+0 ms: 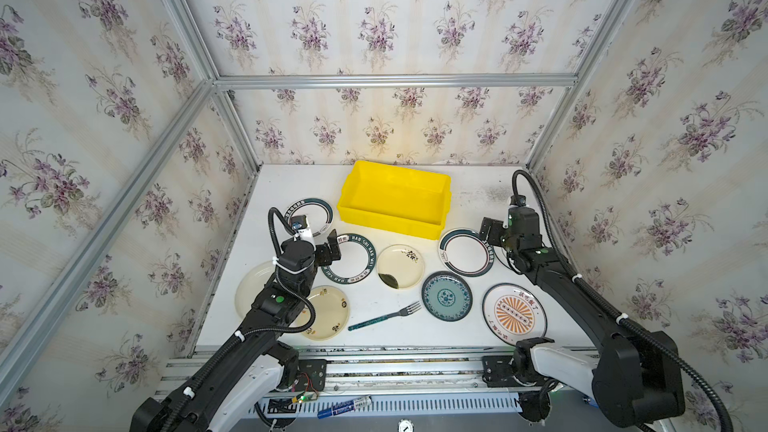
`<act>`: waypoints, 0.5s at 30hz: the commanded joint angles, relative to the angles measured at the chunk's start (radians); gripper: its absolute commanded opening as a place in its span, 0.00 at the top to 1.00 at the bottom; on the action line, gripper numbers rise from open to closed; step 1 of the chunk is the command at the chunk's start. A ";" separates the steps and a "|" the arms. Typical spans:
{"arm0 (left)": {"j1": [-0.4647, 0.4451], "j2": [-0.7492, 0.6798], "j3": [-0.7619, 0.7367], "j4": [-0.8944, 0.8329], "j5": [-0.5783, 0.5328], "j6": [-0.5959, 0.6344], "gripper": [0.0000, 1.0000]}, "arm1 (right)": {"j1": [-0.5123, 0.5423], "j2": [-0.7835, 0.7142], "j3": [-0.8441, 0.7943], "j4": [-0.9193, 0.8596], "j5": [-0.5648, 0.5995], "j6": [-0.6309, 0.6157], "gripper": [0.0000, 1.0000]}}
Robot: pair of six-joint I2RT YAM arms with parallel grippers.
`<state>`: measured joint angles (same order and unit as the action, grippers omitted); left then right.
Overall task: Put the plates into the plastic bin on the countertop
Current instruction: 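Move the right gripper to the green-and-red rimmed plate edge while the left arm shifts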
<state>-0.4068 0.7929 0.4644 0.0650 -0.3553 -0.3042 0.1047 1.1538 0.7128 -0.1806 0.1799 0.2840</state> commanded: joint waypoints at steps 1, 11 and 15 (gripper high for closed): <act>-0.019 -0.018 -0.016 -0.028 0.003 -0.073 0.00 | -0.014 -0.013 0.006 -0.164 -0.061 0.057 0.02; -0.155 -0.004 -0.062 0.033 0.044 -0.067 0.00 | -0.220 -0.050 -0.044 -0.287 -0.203 0.141 0.04; -0.181 0.012 -0.064 0.073 0.089 -0.066 0.00 | -0.229 -0.028 -0.049 -0.257 -0.330 0.179 0.10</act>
<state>-0.5770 0.7982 0.3958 0.0681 -0.2943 -0.3611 -0.1211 1.1164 0.6636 -0.4484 -0.0376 0.4263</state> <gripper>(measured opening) 0.996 0.905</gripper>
